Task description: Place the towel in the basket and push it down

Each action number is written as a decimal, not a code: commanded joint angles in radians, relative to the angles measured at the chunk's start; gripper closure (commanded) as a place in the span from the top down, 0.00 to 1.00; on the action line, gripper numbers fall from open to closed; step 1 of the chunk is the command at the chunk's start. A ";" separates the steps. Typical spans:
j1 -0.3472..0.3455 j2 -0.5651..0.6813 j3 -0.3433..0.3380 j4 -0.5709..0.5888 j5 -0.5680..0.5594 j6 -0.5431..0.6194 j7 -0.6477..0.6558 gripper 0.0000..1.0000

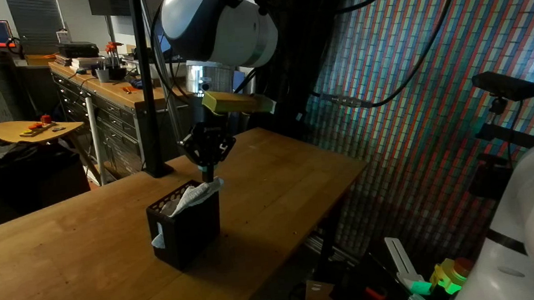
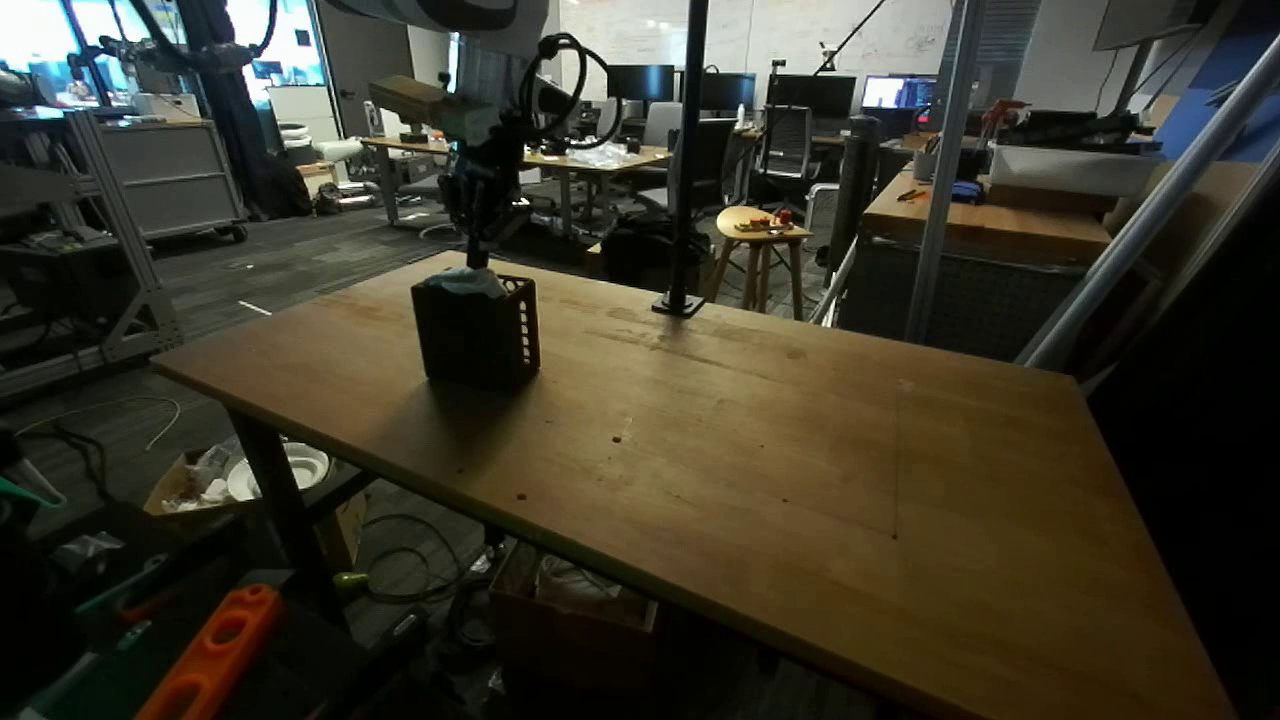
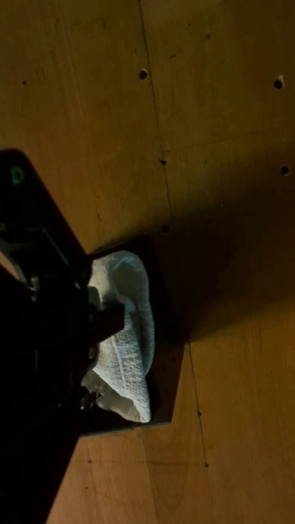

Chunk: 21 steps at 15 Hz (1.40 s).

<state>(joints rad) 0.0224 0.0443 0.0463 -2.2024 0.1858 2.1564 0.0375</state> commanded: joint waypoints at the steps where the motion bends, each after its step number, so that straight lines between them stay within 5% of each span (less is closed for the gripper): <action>1: 0.003 -0.017 -0.004 -0.023 0.028 0.048 0.021 0.24; 3: 0.004 -0.018 -0.005 -0.021 0.019 0.049 0.026 0.44; 6: 0.005 -0.017 -0.005 -0.002 -0.007 0.026 0.028 0.59; 21: 0.005 -0.021 -0.003 -0.054 -0.062 0.034 -0.013 0.57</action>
<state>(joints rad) 0.0229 0.0441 0.0466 -2.2349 0.1340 2.1847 0.0425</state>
